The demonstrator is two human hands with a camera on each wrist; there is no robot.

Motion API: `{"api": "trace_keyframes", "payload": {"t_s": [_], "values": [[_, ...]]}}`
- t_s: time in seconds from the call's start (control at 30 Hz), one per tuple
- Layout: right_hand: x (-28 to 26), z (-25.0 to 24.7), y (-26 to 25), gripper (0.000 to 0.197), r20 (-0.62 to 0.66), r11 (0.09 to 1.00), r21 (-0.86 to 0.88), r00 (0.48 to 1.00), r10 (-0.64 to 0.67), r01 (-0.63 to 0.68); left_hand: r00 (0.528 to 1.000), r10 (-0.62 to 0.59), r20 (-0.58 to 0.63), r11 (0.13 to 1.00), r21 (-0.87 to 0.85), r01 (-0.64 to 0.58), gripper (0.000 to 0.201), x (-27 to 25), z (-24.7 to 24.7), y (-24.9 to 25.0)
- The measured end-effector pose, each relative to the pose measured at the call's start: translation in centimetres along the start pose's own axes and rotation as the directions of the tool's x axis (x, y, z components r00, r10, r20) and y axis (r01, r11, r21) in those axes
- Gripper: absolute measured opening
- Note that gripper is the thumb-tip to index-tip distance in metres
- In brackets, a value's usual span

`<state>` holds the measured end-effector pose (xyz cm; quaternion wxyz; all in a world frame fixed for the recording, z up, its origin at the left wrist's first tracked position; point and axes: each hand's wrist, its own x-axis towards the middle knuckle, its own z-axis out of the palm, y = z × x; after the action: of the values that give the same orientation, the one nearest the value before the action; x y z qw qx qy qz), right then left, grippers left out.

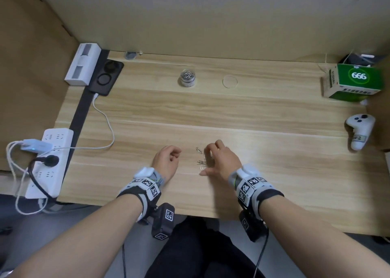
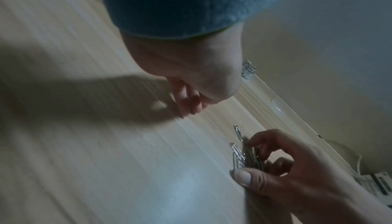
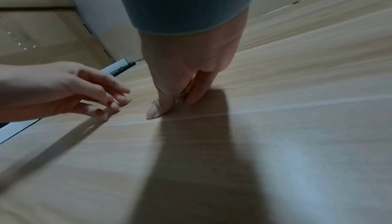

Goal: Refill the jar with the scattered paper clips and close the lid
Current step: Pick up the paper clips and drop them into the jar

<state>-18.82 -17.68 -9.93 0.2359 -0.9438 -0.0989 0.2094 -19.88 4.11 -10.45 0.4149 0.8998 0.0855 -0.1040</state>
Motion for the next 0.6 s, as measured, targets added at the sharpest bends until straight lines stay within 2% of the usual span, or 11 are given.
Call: {"api": "trace_keyframes", "payload": {"t_s": [0.2,0.37,0.43,0.53,0.6], "values": [[1.3,0.4,0.0,0.036,0.070,0.993,0.102,0.995,-0.071,0.064,0.998,-0.060,0.009,0.997,-0.055,0.061,0.039,-0.3,0.3,-1.0],[1.3,0.4,-0.2,0.021,0.080,0.986,0.139,0.991,-0.103,0.092,0.997,-0.062,0.047,0.996,-0.064,0.065,0.038,-0.2,0.6,0.1],[1.3,0.2,-0.3,0.015,0.056,0.985,0.162,0.996,-0.071,0.061,0.997,-0.044,0.056,0.998,-0.047,0.047,0.037,-0.1,0.7,0.7],[1.3,-0.1,-0.1,0.011,0.004,0.967,0.256,1.000,-0.003,0.002,0.995,0.041,0.096,0.999,0.017,-0.043,0.034,0.1,1.1,1.4],[1.2,-0.4,0.3,0.014,-0.050,0.929,0.361,0.993,0.104,-0.079,0.987,0.074,0.144,0.996,0.045,-0.081,0.045,0.2,1.1,1.7]]}}
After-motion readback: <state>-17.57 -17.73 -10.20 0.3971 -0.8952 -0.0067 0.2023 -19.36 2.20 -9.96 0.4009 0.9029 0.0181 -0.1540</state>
